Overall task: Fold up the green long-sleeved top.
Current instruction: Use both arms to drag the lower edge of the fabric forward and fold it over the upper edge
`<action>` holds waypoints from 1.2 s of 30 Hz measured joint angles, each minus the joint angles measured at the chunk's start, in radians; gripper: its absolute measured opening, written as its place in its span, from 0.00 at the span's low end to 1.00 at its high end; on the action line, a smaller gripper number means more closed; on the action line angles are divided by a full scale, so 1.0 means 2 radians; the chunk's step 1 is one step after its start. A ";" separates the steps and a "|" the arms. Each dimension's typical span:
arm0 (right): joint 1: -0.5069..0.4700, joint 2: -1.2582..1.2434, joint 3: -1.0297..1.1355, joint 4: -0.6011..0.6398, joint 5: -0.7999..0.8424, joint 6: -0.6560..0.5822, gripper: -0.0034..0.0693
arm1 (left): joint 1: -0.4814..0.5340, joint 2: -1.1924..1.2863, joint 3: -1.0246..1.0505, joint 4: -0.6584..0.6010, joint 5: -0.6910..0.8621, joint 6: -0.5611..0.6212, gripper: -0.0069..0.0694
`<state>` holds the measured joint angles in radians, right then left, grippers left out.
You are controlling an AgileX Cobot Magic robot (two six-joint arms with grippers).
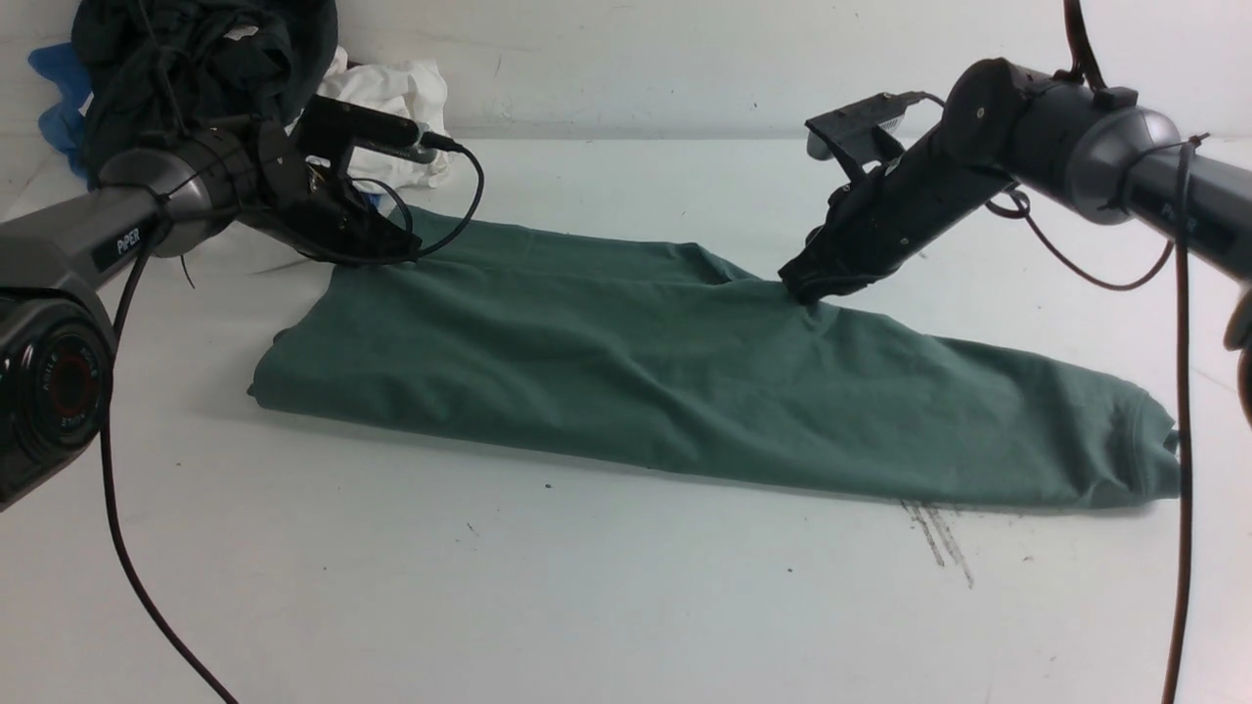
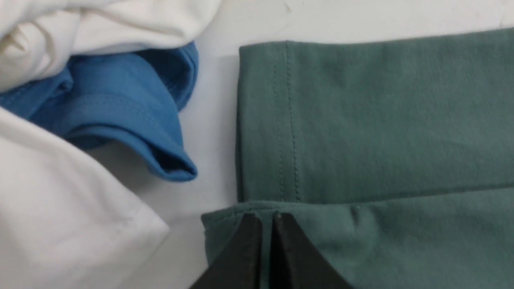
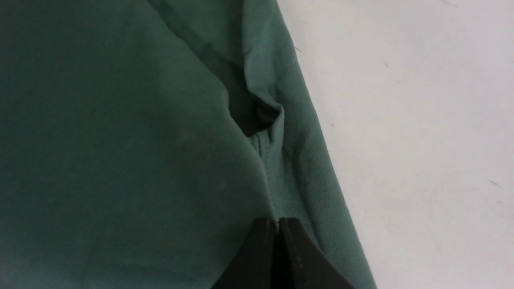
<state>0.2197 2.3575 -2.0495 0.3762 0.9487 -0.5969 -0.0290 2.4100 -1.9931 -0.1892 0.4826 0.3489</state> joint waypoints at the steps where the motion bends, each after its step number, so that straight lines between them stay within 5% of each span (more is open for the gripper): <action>1: 0.000 0.000 0.000 0.000 0.000 0.000 0.04 | 0.000 -0.005 0.000 0.000 0.000 0.000 0.09; 13: 0.000 -0.007 0.000 -0.011 0.003 0.000 0.04 | 0.004 -0.043 0.000 -0.038 0.018 -0.001 0.11; 16: 0.000 -0.007 0.000 -0.010 0.003 0.000 0.04 | 0.007 -0.028 0.000 -0.051 0.034 0.001 0.18; 19: 0.000 -0.007 0.000 -0.008 0.003 0.000 0.04 | 0.008 0.000 0.000 -0.058 0.031 0.002 0.42; 23: 0.000 -0.007 0.000 -0.008 0.008 0.000 0.04 | 0.008 0.013 0.000 -0.067 0.001 0.002 0.55; 26: 0.000 -0.007 0.000 -0.008 0.008 -0.001 0.04 | 0.007 0.015 0.000 -0.071 -0.012 0.002 0.47; 27: 0.000 -0.007 0.000 -0.008 0.008 -0.001 0.04 | 0.007 0.015 0.000 -0.072 -0.016 0.003 0.32; 29: 0.000 -0.007 0.000 -0.008 0.010 -0.001 0.04 | 0.007 0.015 0.000 -0.072 -0.018 0.004 0.18; 36: 0.000 -0.007 0.000 -0.019 0.020 -0.001 0.04 | 0.006 -0.013 0.000 -0.072 -0.003 0.006 0.08</action>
<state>0.2197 2.3434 -2.0495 0.3373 0.9886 -0.5980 -0.0173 2.3841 -1.9923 -0.3338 0.4758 0.3608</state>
